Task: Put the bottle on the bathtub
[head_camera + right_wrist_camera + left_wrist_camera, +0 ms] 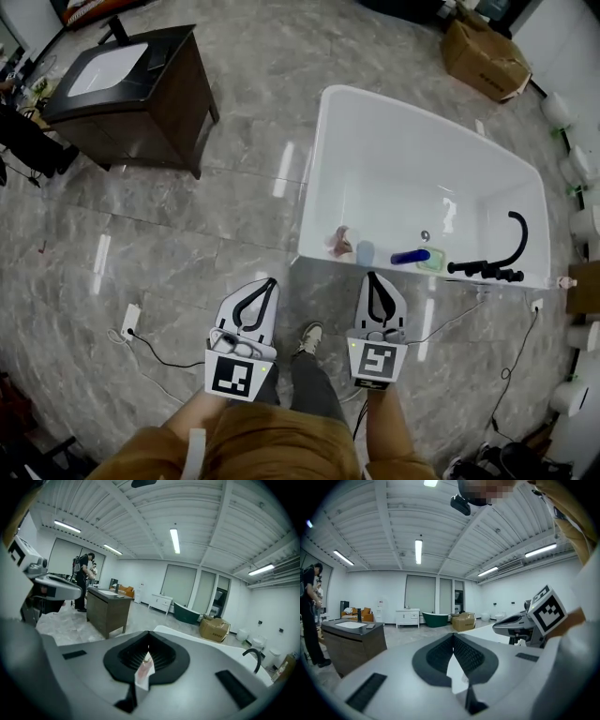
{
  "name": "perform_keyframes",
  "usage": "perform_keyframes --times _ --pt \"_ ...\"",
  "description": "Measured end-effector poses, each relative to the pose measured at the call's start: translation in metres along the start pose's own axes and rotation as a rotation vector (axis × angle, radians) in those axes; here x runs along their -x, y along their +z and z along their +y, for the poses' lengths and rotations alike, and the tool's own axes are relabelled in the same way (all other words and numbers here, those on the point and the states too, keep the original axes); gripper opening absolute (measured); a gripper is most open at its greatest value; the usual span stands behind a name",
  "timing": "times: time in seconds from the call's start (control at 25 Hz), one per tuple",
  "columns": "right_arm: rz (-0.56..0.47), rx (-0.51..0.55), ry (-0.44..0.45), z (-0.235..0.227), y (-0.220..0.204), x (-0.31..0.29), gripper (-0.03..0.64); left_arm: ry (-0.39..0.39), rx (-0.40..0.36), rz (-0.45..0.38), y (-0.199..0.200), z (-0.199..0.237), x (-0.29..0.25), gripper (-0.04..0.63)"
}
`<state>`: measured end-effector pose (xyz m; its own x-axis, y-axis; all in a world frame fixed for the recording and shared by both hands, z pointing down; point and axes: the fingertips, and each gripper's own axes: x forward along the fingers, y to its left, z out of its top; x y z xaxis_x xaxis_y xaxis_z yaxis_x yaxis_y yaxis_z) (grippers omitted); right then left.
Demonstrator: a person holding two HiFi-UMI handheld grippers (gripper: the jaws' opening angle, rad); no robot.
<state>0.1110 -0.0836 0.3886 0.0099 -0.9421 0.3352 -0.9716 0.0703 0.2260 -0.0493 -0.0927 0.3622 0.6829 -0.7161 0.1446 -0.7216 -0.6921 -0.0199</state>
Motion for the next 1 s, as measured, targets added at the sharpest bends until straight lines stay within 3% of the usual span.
perform_keyframes --times 0.48,0.68,0.88,1.0 --pt "-0.135 0.040 -0.107 -0.034 0.096 0.065 0.005 -0.060 0.031 -0.097 0.081 -0.019 0.028 0.008" --pt "-0.212 0.033 -0.123 -0.037 0.131 0.081 0.005 -0.083 0.012 -0.114 0.103 -0.020 0.039 0.008" --pt "-0.265 0.036 -0.142 -0.042 0.153 0.096 0.005 -0.113 -0.055 -0.135 0.120 -0.027 0.049 0.008" --pt "-0.313 0.045 -0.127 -0.040 0.172 0.102 0.005 -0.129 -0.035 -0.133 0.132 -0.029 0.053 0.008"
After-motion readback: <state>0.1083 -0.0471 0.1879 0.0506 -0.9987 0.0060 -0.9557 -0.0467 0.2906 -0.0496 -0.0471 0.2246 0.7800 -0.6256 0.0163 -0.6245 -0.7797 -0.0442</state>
